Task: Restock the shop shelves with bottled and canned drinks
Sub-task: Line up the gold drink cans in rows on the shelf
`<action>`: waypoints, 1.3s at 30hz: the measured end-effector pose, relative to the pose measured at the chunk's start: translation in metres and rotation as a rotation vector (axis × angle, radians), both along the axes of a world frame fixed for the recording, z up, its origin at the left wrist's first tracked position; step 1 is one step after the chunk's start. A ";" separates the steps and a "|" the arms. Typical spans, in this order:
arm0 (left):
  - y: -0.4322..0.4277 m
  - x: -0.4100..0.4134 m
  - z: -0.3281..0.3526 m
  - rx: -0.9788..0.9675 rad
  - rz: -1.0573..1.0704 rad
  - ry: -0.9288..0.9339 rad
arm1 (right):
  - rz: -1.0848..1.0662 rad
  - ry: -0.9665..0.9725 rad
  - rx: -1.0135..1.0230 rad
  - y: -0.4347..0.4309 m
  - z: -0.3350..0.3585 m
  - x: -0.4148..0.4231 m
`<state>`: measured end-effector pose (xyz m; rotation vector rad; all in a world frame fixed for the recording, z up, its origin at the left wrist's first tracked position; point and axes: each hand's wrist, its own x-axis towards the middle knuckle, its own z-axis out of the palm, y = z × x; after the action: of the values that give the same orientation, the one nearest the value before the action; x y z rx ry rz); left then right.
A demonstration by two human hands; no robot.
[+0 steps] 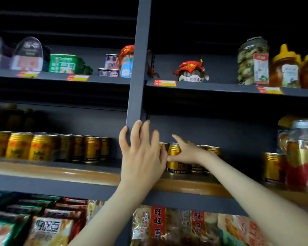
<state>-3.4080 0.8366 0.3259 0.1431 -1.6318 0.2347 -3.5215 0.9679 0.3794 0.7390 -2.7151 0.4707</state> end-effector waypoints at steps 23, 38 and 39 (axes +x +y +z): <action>0.022 0.075 -0.026 0.218 -1.206 -0.275 | 0.227 0.542 -0.485 0.024 -0.043 0.220; -0.165 0.193 -0.293 0.583 -1.263 -0.742 | 0.438 -0.278 -0.652 -0.129 -0.297 0.312; -0.172 0.201 -0.311 0.652 -1.260 -0.797 | 0.440 -0.323 -0.640 -0.138 -0.311 0.317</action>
<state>-3.2070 0.6643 0.0151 -0.5581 -2.1975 -1.3577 -3.2045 0.8298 0.0687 1.1253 -2.3969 1.5818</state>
